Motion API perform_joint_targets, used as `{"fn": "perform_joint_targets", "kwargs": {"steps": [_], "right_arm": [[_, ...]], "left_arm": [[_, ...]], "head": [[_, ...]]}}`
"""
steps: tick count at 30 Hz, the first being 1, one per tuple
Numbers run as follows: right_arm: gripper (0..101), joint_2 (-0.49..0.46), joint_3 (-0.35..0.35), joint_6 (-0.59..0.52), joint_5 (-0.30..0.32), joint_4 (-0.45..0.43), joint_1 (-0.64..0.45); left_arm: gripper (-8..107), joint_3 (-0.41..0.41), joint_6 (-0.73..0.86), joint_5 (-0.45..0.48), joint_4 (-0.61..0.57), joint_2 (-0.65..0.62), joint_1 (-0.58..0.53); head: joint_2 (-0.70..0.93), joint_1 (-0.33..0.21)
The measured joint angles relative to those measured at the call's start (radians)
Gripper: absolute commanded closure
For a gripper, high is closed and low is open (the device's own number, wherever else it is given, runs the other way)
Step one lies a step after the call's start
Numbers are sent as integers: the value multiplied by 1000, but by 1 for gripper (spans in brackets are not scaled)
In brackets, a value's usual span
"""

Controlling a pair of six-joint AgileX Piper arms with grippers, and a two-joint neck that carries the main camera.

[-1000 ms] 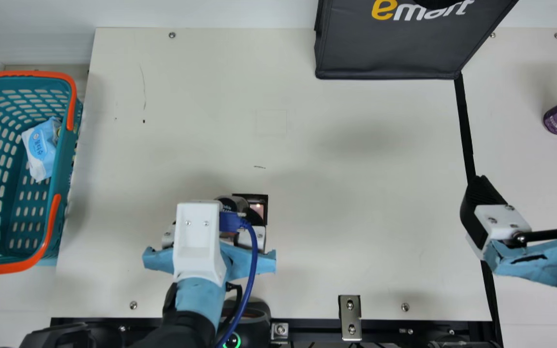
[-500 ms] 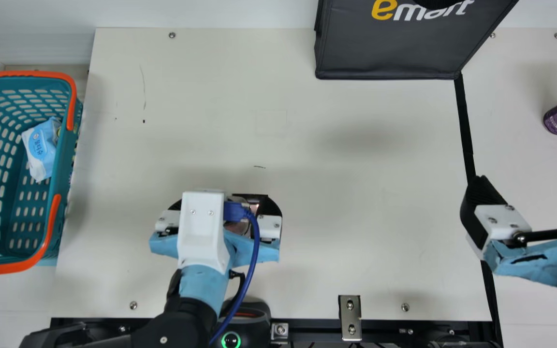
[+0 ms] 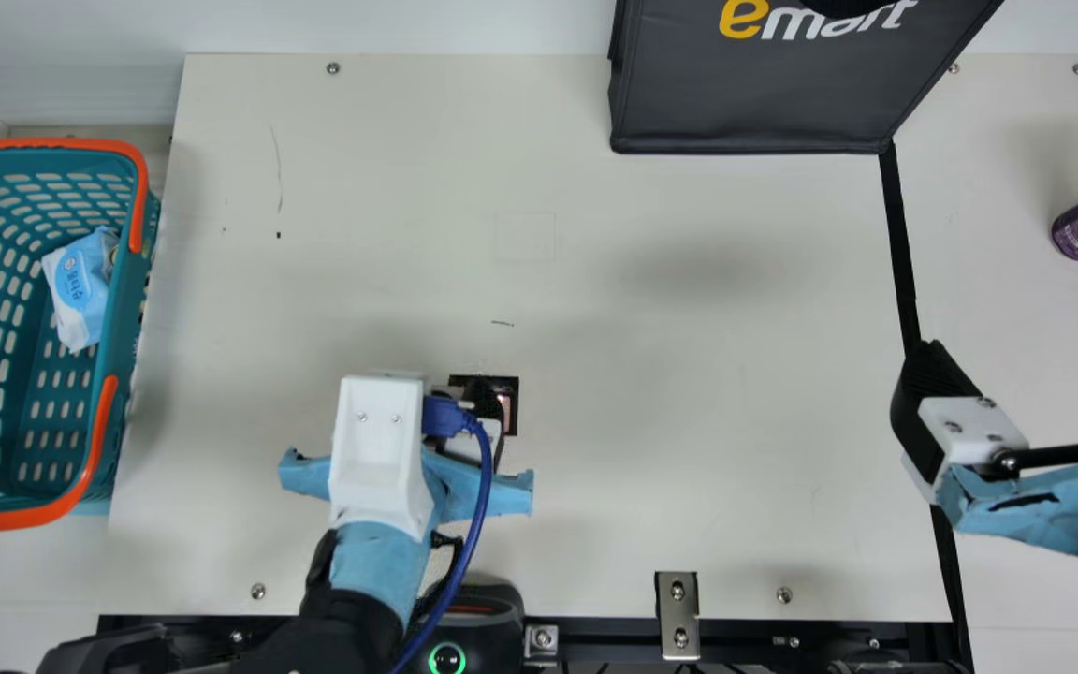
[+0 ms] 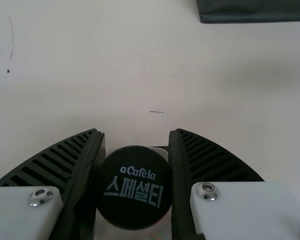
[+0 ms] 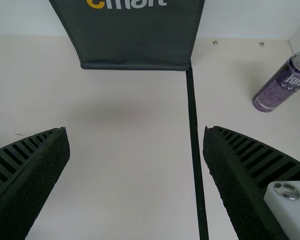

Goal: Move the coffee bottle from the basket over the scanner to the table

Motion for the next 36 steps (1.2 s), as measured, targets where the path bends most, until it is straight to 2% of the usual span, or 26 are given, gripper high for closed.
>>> {"fn": "perform_joint_targets", "kwargs": {"steps": [9,18,30,36], "right_arm": [[6,0,0,0,0,0,0],[6,0,0,0,0,0,0],[6,0,0,0,0,0,0],[6,0,0,0,0,0,0]], "left_arm": [[107,2,188,-59,-62,-85,5],[107,18,452,-190,-148,-161,90],[107,30,922,-396,-418,-221,263],[107,30,1188,-442,-599,-246,344]], "head": [[0,2],[-2,2],[0,2],[-2,0]]}}
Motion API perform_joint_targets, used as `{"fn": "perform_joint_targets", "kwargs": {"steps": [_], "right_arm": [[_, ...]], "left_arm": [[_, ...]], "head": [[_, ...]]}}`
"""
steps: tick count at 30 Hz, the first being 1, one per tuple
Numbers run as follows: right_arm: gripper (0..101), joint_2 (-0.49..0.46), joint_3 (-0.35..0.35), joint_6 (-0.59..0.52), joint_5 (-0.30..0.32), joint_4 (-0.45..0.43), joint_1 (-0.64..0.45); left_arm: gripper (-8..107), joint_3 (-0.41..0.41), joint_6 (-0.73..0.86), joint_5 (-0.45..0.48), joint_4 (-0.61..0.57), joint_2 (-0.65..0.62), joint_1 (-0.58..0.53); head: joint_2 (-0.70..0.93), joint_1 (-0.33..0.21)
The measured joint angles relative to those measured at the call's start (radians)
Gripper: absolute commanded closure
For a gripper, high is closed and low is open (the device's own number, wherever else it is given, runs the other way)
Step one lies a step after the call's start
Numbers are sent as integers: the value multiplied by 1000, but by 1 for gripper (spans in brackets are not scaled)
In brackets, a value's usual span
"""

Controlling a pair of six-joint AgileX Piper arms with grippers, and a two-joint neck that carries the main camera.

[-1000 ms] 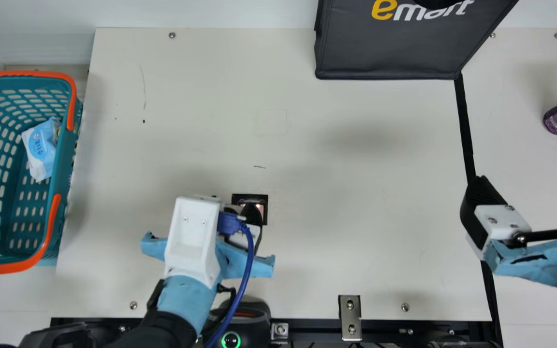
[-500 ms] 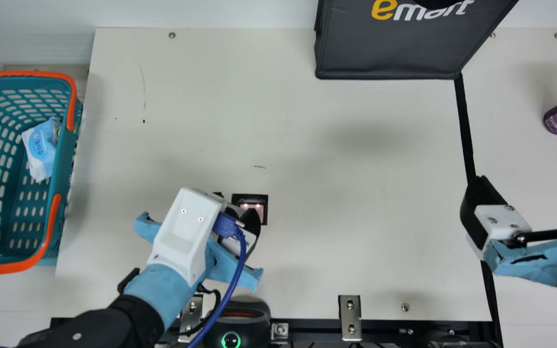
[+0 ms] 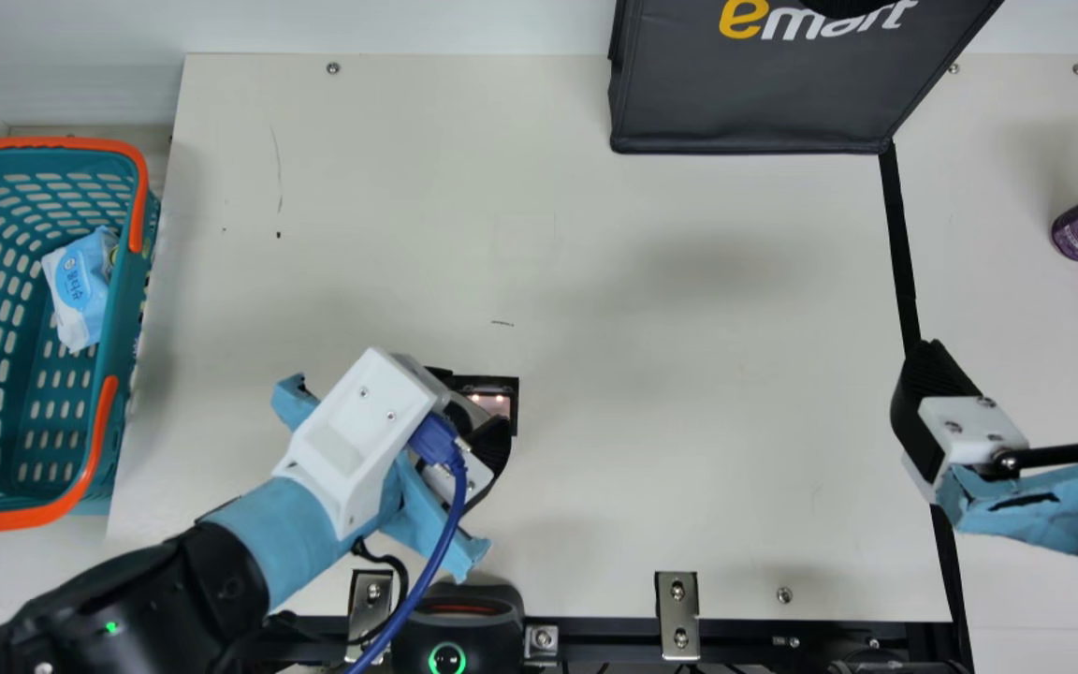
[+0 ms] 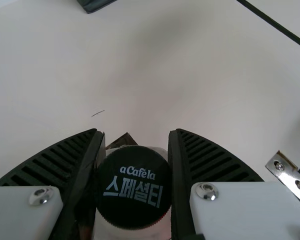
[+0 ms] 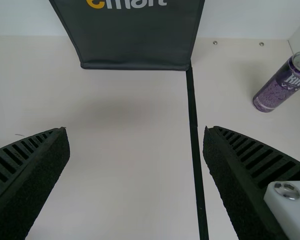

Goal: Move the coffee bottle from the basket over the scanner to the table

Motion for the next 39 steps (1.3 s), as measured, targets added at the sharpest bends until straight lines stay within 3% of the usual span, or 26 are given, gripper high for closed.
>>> {"fn": "perform_joint_targets", "kwargs": {"steps": [13,28,39], "right_arm": [[6,0,0,0,0,0,0],[6,0,0,0,0,0,0],[6,0,0,0,0,0,0]], "left_arm": [[107,-32,575,23,-384,-34,158],[107,-96,1233,180,-824,-8,407],[107,-133,1681,342,-1122,90,640]], "head": [[2,2],[2,2],[2,2]]}}
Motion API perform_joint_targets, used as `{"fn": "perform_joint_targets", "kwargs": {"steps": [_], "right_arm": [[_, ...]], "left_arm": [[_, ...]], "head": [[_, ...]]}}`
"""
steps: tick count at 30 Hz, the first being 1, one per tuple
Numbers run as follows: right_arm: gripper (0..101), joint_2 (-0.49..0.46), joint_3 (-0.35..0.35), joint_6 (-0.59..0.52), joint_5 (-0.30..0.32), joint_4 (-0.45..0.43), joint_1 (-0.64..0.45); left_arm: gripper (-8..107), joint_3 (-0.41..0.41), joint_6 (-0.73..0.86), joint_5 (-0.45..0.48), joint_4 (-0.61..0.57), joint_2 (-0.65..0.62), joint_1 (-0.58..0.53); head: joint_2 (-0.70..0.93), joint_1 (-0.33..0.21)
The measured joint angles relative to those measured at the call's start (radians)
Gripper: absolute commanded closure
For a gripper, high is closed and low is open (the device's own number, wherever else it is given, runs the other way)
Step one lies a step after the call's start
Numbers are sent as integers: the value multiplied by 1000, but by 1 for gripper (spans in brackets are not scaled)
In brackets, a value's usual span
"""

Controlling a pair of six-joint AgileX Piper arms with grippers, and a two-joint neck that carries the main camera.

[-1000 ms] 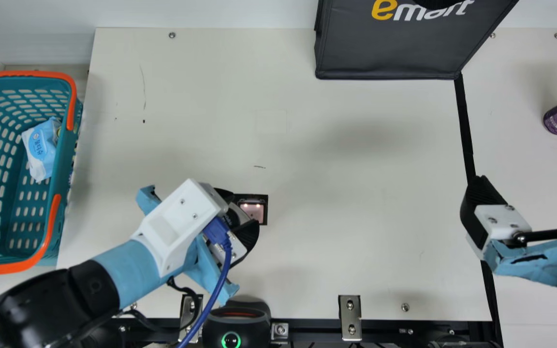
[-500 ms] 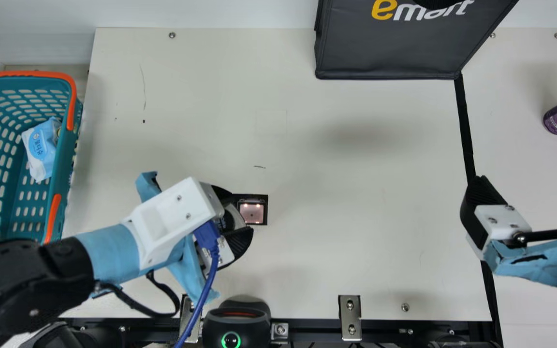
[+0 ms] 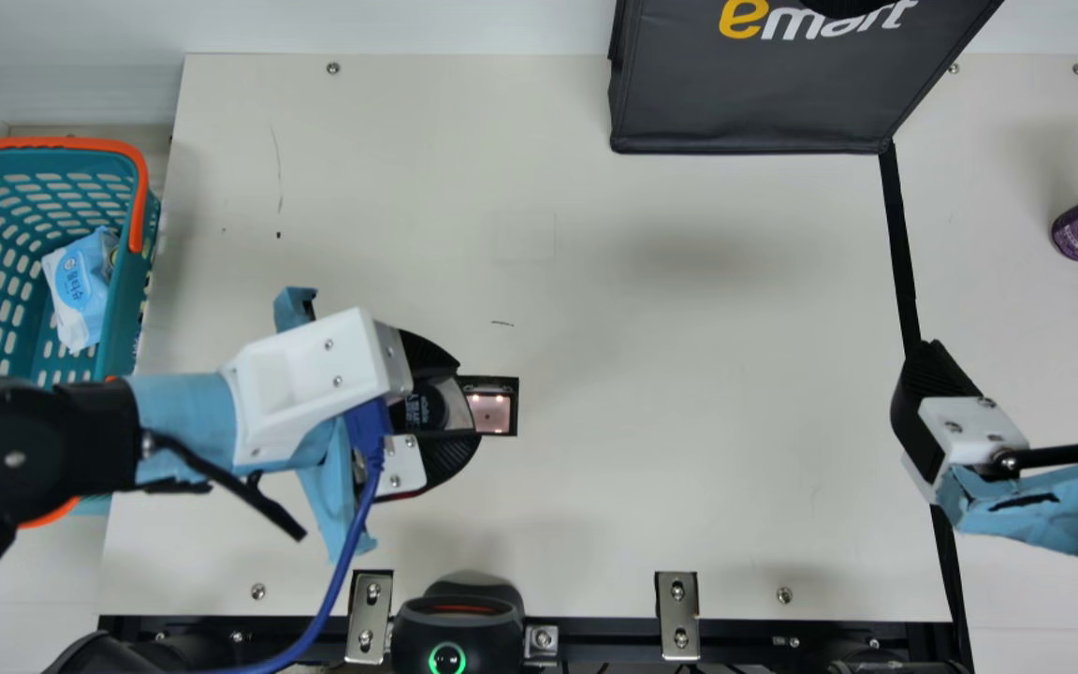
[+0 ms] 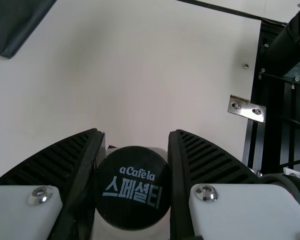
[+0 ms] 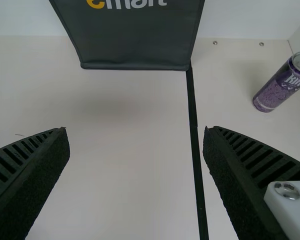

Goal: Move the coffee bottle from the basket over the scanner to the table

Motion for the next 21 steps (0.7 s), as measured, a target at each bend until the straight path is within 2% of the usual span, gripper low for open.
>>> {"fn": "perform_joint_targets", "kwargs": {"steps": [4,9,14,21], "right_arm": [[6,0,0,0,0,0,0],[6,0,0,0,0,0,0],[6,0,0,0,0,0,0],[6,0,0,0,0,0,0]], "left_arm": [[107,7,143,44,-84,50,75],[107,32,285,51,-159,111,135],[107,55,377,32,-204,163,145],[107,75,422,-3,-239,206,124]], "head": [[-2,-2],[0,0],[0,-2],[0,-2]]}}
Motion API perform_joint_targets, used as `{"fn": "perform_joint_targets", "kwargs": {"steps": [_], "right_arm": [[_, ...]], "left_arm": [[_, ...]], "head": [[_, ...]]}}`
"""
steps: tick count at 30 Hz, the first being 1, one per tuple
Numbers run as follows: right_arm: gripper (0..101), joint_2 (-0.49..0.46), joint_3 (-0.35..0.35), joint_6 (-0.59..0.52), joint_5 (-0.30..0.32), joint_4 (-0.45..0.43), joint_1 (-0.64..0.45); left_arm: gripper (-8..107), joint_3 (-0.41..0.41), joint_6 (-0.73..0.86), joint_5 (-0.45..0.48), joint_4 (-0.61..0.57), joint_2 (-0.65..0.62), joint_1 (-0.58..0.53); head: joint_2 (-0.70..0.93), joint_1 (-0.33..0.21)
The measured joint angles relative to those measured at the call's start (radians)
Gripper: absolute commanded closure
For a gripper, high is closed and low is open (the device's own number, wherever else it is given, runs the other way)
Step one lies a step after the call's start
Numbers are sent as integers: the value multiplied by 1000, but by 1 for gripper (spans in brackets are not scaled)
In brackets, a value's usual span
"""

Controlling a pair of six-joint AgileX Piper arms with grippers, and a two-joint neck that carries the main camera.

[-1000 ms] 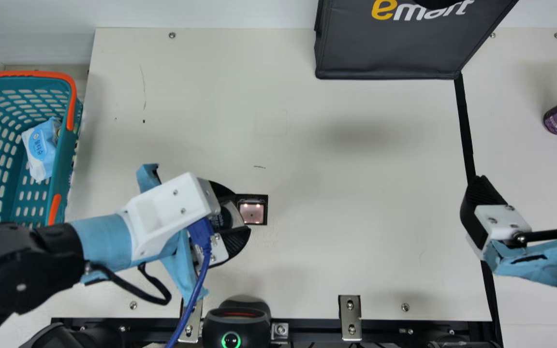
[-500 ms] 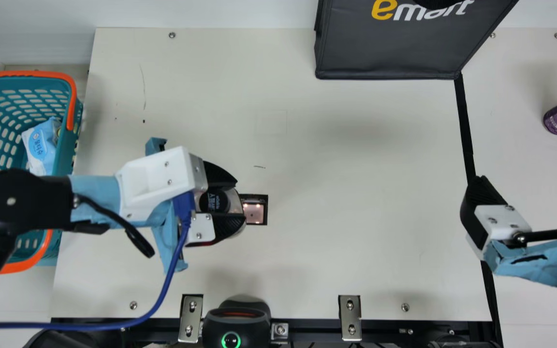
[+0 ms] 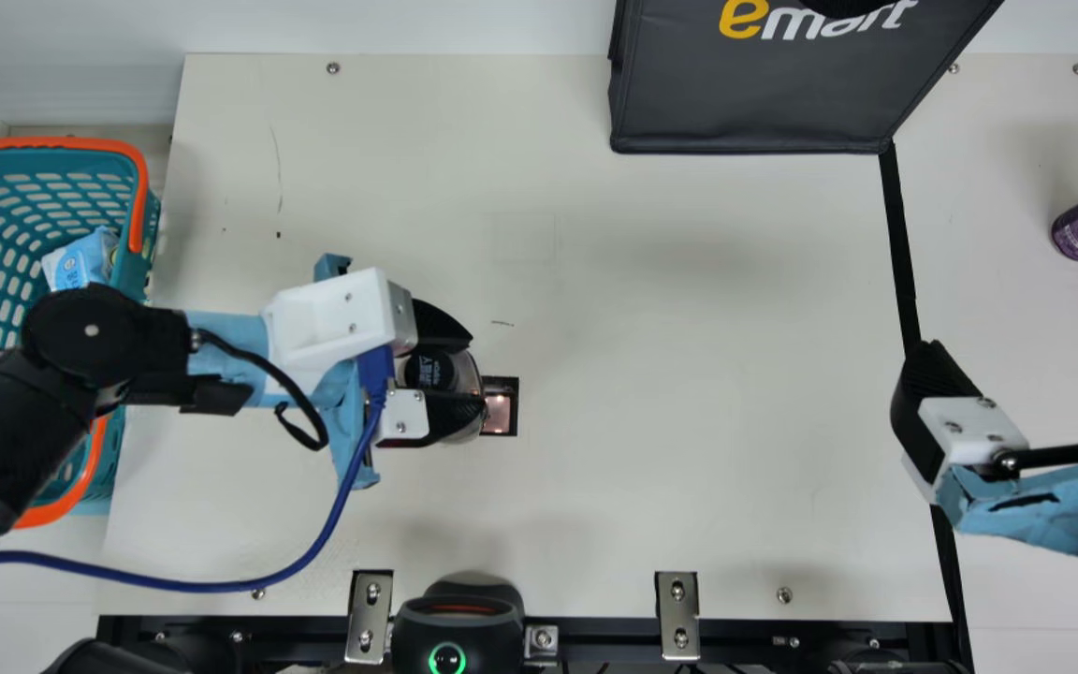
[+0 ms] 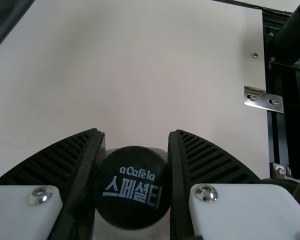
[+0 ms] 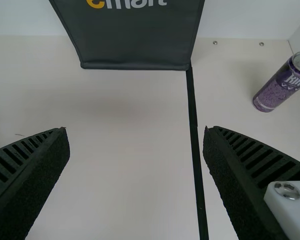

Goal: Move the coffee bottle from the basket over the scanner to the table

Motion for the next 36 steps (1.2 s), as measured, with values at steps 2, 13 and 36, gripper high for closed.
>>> {"fn": "perform_joint_targets", "kwargs": {"steps": [2,13,36], "right_arm": [[6,0,0,0,0,0,0],[6,0,0,0,0,0,0],[6,0,0,0,0,0,0]], "left_arm": [[105,5,7,-12,-4,8,-9],[68,28,-6,-58,-20,16,-43],[9,57,-260,-147,110,-131,-103]], "head": [[-2,2],[-2,2],[-2,2]]}}
